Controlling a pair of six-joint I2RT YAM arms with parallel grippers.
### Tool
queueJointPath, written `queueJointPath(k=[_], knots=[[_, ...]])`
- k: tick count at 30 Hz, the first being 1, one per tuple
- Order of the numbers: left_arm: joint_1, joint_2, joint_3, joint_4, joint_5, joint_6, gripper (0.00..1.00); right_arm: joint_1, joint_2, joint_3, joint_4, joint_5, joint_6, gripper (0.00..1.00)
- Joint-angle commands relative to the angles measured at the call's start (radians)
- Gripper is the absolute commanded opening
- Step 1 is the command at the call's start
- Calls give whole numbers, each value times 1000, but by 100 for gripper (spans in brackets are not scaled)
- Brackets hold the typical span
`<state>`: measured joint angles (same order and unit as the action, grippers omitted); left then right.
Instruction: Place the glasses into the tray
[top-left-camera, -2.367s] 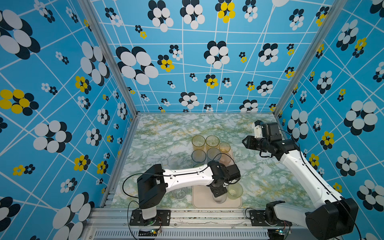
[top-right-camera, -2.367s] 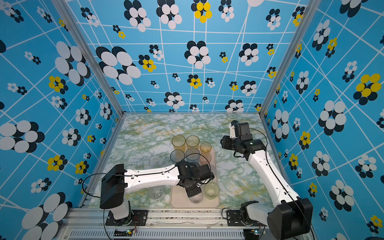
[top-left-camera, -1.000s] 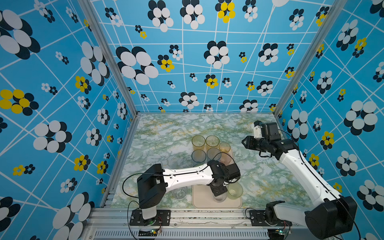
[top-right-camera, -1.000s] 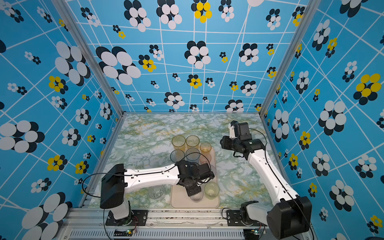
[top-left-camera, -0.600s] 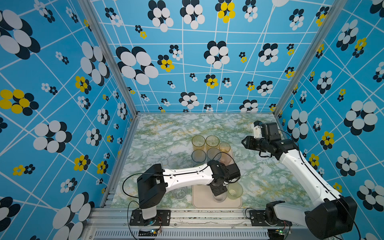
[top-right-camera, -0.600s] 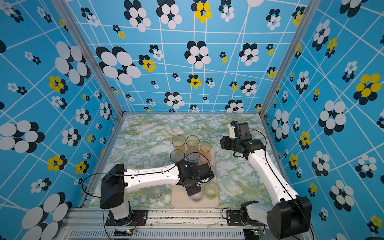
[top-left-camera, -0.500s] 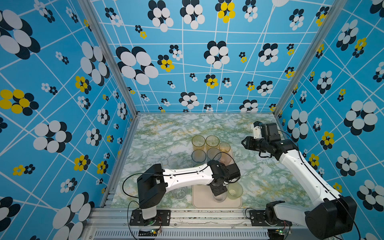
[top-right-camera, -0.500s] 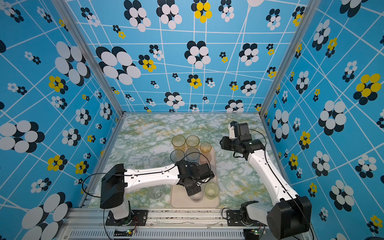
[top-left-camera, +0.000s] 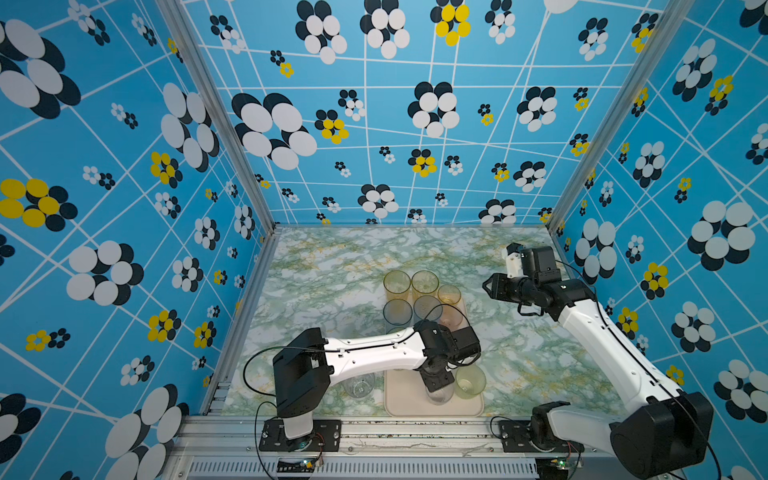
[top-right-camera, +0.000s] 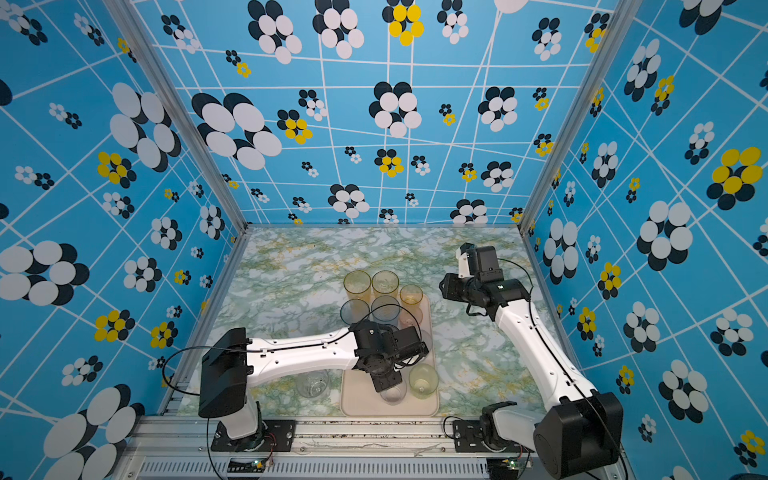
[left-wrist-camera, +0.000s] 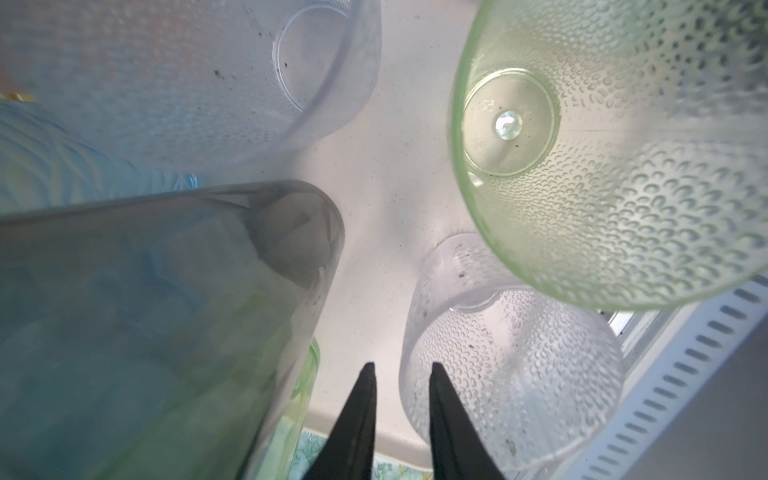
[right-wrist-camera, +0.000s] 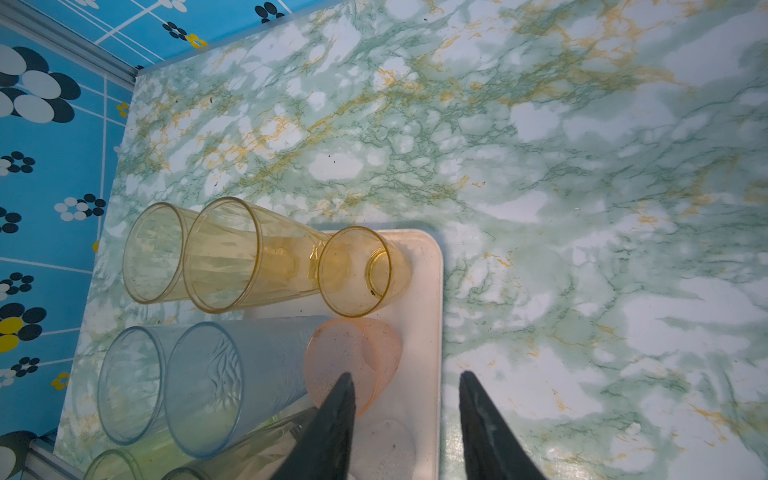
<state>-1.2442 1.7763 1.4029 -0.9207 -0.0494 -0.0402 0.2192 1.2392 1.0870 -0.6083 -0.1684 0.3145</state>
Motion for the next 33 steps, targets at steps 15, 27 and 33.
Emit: queueJointPath(k=[15,27,33], knots=[[-12,-178,-2,-27,-27,2,25,-3,-16,-11,11,-20,-4,43],[24,-475,-43,-104,-181,-95,25,-3,-14,-27,27,-37,-6,44],[124,-690,-127,-165,-250,-234,25,-3,-6,-34,44,-74,-4,44]])
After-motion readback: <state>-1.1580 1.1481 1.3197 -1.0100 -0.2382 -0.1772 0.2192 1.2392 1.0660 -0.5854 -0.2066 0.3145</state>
